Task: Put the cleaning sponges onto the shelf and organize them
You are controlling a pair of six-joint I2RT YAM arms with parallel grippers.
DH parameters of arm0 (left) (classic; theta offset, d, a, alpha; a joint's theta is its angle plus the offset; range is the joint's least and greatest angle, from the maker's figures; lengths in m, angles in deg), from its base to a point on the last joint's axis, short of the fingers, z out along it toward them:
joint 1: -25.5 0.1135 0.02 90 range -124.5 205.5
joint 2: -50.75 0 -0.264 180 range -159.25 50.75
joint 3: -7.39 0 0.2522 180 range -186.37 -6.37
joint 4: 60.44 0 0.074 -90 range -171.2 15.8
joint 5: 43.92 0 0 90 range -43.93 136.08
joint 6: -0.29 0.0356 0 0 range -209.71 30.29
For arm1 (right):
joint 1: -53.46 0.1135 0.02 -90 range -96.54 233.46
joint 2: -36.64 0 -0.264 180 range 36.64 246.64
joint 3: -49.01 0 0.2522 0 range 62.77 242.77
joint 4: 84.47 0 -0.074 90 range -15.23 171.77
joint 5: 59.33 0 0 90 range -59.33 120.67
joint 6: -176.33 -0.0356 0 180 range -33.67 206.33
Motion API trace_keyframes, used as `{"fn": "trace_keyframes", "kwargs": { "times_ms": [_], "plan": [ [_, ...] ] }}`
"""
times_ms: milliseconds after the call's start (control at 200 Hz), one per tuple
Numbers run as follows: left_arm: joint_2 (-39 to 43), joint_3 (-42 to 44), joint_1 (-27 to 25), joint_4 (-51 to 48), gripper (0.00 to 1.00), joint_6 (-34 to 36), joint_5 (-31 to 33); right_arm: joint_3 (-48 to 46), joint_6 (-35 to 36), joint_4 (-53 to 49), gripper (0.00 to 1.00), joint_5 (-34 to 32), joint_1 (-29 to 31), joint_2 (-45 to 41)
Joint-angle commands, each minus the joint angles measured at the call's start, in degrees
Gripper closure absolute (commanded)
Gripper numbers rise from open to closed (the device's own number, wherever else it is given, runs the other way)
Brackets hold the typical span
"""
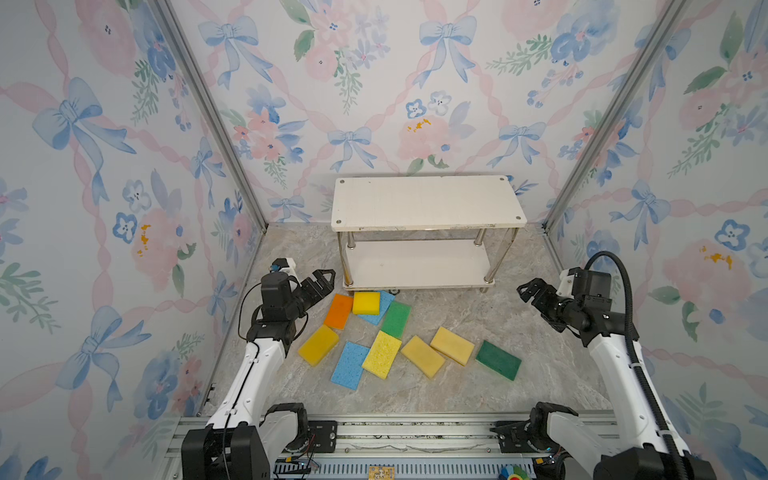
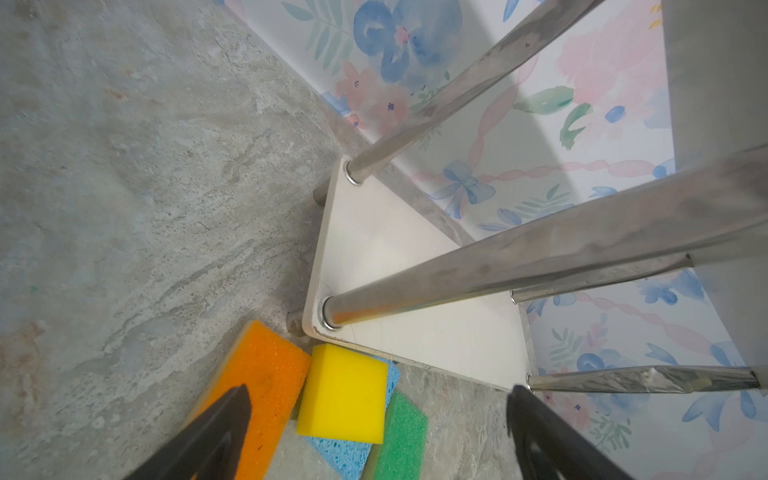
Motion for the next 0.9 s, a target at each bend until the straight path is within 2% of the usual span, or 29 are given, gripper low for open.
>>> {"fn": "trace_keyframes", "kwargs": {
  "times_ms": [0, 375, 540, 670, 895],
  "plan": [
    [2.51, 1.49, -0.97, -2.15, 0.02, -0.3, -2.34, -2.3, 0.47, -4.51, 0.03, -2.13, 2.66, -2.94],
    [8.56, 6.01, -12.48, -4.82, 0.02, -3.49, 0.61, -5.54, -0.05, -10.66, 0.03, -3.51, 10.45, -10.17],
    [12.24, 8.26, -14.72, -7.53, 0.02, -3.64, 0.47, -6.03, -1.65, -13.34, 0.03, -4.37, 13.47, -14.8],
    [14.48, 9.37, -17.12, -8.97, 0.02, -4.38, 0.18, -5.79, -1.24, -16.9, 0.02, -4.46, 15.63, -14.88],
    [13.93, 9.44, -25.29, -10.27, 0.02, -4.18, 3.87, -4.73, -3.15, -24.8, 0.03, -15.17, 22.66, -11.91]
  ]
}}
